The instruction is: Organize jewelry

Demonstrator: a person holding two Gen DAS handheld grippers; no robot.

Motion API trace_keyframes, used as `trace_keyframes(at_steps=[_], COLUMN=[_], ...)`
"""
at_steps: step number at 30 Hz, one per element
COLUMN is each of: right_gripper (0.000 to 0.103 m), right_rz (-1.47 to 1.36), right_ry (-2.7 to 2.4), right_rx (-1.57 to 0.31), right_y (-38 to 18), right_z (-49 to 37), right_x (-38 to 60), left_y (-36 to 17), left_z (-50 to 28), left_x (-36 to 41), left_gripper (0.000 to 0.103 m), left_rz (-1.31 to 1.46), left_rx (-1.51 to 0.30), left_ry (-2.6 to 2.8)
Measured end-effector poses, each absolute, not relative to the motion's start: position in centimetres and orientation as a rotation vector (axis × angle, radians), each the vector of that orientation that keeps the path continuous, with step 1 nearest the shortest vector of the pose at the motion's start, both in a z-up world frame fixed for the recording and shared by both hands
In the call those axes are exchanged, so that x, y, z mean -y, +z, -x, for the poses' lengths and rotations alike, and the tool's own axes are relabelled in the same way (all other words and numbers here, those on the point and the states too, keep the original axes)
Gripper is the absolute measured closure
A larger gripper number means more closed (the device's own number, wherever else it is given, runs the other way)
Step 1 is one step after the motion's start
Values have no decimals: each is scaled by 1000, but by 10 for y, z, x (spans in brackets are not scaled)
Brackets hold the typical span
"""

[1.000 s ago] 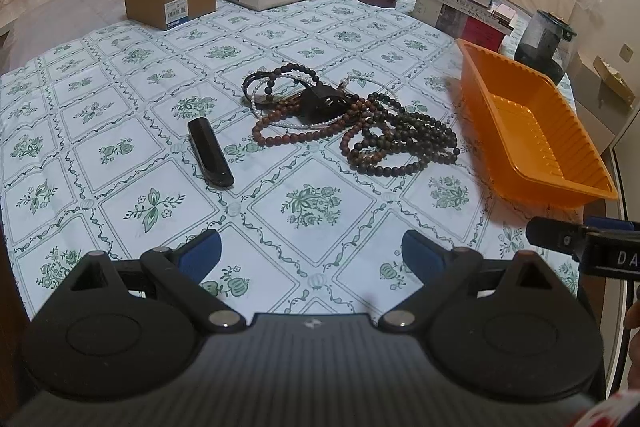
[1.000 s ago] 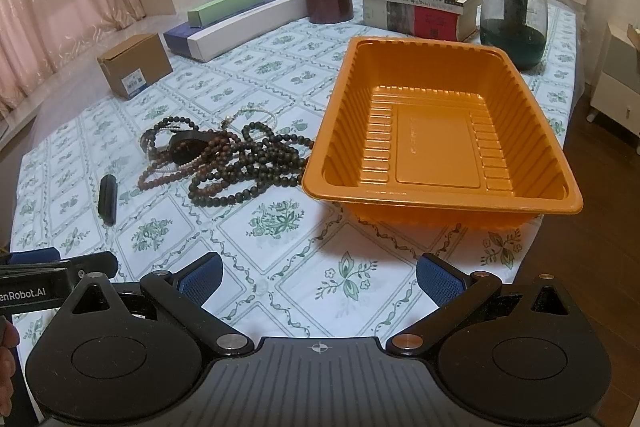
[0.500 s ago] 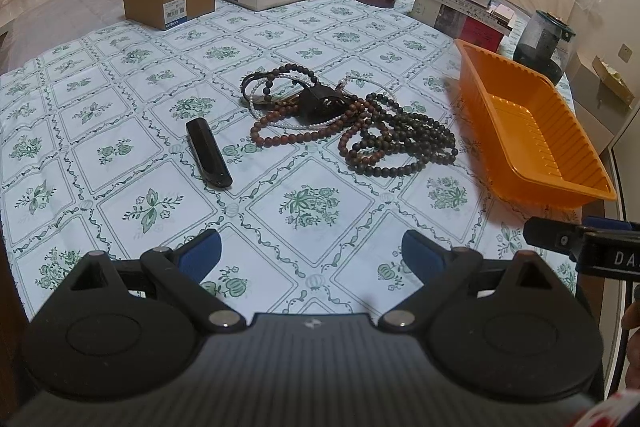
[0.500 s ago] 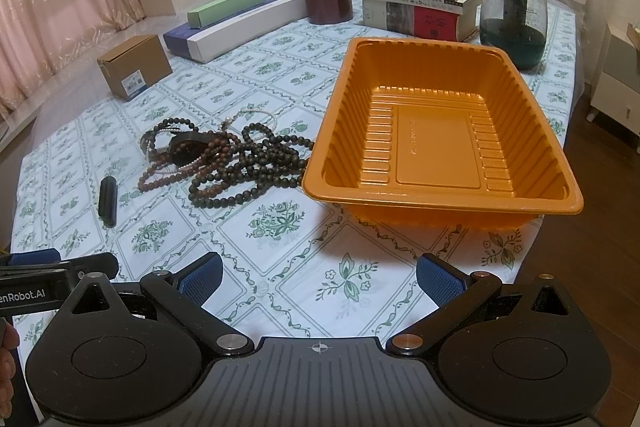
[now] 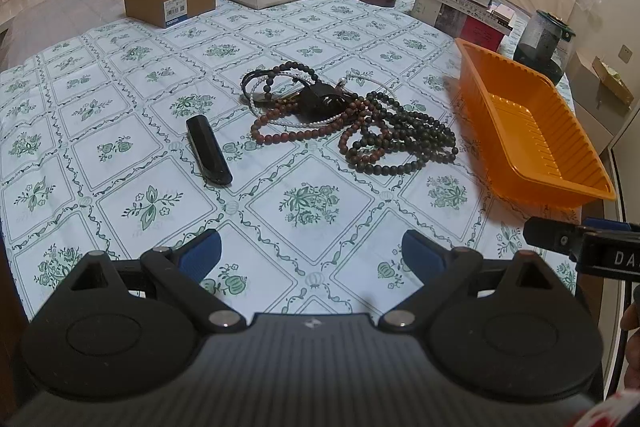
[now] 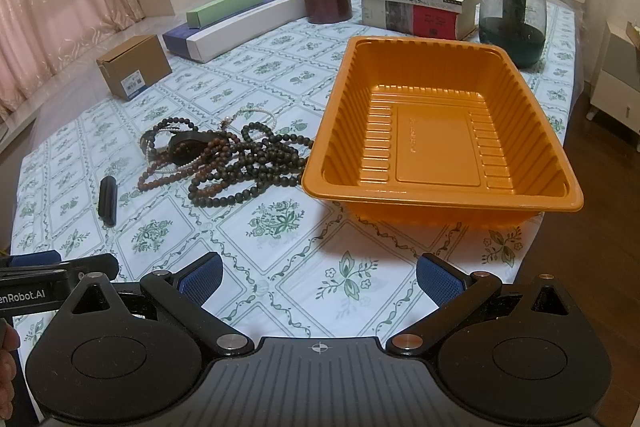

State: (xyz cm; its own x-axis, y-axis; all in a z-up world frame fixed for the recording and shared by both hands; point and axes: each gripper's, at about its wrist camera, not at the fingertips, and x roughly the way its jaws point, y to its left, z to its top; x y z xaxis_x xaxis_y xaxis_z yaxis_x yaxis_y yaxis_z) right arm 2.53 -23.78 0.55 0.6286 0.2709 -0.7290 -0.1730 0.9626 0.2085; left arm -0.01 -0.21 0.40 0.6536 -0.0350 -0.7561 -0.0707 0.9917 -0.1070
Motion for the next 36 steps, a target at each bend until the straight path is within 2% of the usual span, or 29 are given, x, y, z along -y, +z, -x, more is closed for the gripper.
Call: trace_keyframes(at_steps=[36], right_gripper=[1], right_rz=[-196], right_ry=[200], right_rx=[-812], right_y=[6], right_z=[-20], right_x=[254], left_y=[5], left_z=[0], left_x=[-1], left_gripper=[7], left_rz=[205], left_rx=[-835], left_ry=[-12])
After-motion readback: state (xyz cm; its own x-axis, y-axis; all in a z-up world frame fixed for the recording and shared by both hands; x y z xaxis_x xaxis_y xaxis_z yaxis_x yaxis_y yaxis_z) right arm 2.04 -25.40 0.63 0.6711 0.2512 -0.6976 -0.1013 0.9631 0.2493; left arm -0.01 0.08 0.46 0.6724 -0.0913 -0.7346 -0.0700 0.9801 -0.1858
